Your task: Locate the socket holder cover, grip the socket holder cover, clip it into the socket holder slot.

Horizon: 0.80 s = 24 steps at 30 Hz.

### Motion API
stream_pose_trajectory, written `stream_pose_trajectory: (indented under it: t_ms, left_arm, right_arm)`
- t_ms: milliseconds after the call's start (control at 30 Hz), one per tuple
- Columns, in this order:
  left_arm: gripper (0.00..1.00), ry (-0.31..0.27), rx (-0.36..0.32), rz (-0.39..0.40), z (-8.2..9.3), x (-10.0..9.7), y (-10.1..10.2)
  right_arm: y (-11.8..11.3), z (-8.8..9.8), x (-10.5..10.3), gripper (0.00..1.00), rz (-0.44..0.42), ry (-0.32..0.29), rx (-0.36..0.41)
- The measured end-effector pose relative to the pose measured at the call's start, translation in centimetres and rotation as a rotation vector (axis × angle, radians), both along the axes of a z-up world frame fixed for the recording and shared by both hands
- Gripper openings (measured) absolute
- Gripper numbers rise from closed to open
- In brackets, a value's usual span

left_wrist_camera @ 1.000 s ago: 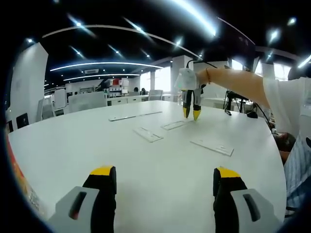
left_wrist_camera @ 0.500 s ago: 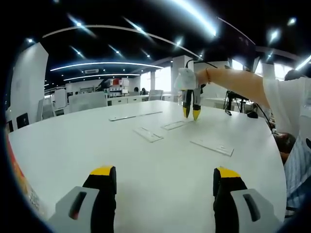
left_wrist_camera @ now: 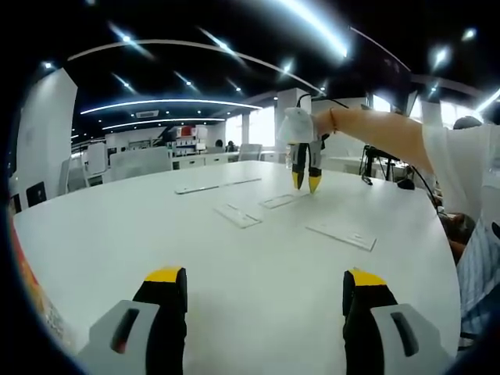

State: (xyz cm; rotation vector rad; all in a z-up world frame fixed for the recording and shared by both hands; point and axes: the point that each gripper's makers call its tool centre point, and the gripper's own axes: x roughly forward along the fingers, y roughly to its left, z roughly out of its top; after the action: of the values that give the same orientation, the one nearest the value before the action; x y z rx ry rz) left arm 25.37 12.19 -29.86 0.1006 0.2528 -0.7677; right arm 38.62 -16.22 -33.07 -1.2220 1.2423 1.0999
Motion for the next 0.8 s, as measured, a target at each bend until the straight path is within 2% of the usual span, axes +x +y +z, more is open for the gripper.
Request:
stream_pose_trajectory:
  t_ms: [800]
  left_arm:
    - [0.82,-0.004,-0.006,-0.01,0.1,-0.2,-0.2]
  right_arm:
    - [1.4,0.0,-0.3,0.25,-0.004,0.002,-0.032]
